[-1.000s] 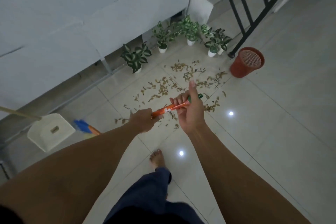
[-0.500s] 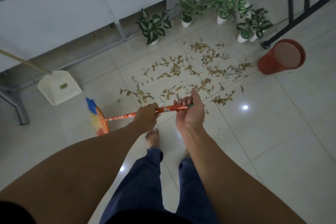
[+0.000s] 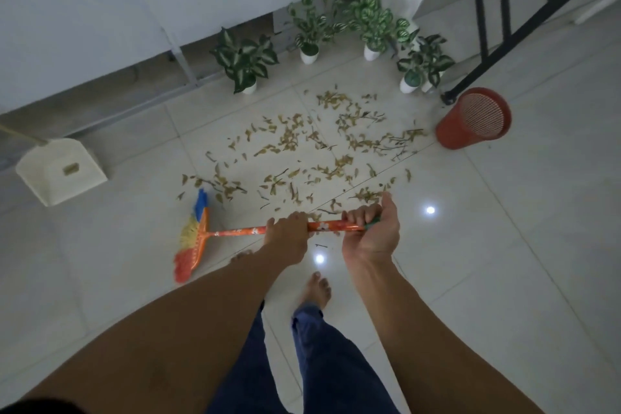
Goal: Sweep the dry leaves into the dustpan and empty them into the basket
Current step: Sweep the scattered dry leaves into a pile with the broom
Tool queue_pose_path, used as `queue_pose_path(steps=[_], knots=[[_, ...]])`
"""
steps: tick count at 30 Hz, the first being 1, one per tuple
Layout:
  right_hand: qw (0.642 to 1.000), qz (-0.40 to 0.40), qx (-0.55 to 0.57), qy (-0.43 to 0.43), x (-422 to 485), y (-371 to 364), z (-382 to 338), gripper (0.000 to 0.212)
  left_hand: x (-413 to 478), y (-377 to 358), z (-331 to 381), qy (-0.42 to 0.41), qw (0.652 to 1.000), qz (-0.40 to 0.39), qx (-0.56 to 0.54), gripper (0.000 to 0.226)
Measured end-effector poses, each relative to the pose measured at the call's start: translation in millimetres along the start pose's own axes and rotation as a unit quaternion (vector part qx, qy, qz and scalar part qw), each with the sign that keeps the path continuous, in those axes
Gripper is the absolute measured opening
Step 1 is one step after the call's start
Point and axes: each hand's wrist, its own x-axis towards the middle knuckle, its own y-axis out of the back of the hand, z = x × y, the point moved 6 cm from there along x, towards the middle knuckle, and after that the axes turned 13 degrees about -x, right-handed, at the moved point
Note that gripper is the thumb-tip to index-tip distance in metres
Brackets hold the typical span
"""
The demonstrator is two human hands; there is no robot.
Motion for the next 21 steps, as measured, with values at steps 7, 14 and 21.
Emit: queue_pose_path(steps=[7,14,21], knots=[[0.998,-0.050,-0.024,-0.006,-14,-24,3,0.051,-16,25,-14,0.055,0.997,0.052,0.017,0.022],[0.998,-0.019,-0.060,0.011,-15,-13,-6,0.053,-10,17,3,0.055,0.998,0.034,-0.024,0.015],[0.995,-0.023,-0.035,0.093,-15,-1,-88,0.050,-7,34,82,-0.053,0.996,0.070,0.004,0.017]])
